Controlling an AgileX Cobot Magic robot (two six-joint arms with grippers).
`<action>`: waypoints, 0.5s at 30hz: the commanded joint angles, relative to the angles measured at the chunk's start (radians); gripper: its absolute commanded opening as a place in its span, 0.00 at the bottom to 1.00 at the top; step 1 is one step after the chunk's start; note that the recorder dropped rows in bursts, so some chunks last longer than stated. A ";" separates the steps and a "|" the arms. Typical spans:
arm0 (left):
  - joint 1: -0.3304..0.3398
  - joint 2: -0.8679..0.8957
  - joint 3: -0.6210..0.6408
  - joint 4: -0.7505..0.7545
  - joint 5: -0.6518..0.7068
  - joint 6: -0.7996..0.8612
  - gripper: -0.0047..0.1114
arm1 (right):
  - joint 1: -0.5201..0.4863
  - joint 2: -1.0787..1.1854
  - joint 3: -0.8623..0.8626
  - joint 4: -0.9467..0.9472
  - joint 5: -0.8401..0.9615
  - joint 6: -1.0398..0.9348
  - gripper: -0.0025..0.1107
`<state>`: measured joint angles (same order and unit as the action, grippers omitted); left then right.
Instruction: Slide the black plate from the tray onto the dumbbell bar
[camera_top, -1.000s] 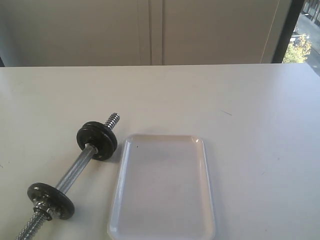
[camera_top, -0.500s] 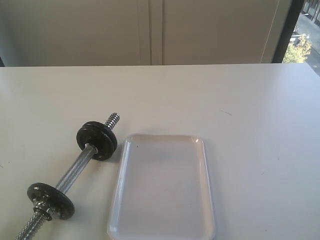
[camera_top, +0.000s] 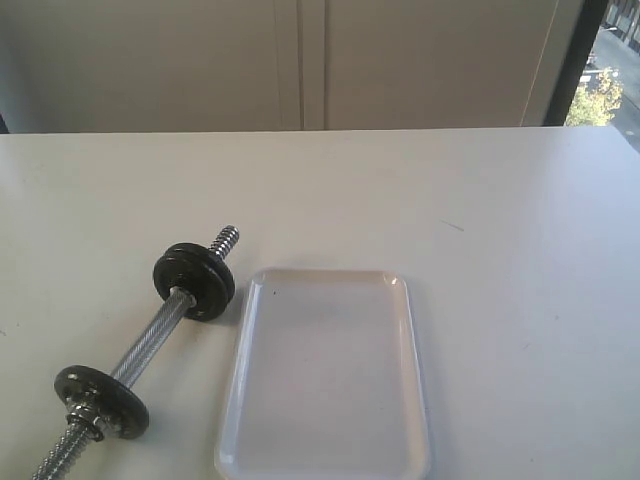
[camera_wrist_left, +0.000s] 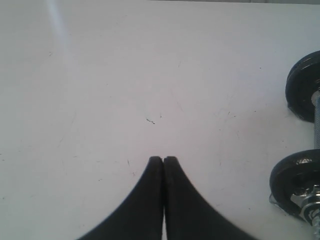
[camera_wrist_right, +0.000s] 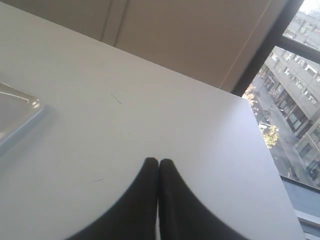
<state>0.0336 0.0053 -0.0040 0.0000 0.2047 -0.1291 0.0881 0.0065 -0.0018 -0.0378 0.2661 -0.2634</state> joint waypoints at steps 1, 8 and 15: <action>0.003 -0.005 0.004 0.000 -0.002 -0.007 0.04 | -0.054 -0.007 0.002 0.007 0.001 0.005 0.02; 0.003 -0.005 0.004 0.000 -0.002 -0.007 0.04 | -0.092 -0.007 0.002 0.007 0.001 0.005 0.02; 0.003 -0.005 0.004 0.000 -0.002 -0.007 0.04 | -0.092 -0.007 0.002 0.012 -0.002 0.005 0.02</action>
<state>0.0336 0.0053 -0.0040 0.0000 0.2047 -0.1291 0.0016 0.0065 -0.0018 -0.0288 0.2677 -0.2634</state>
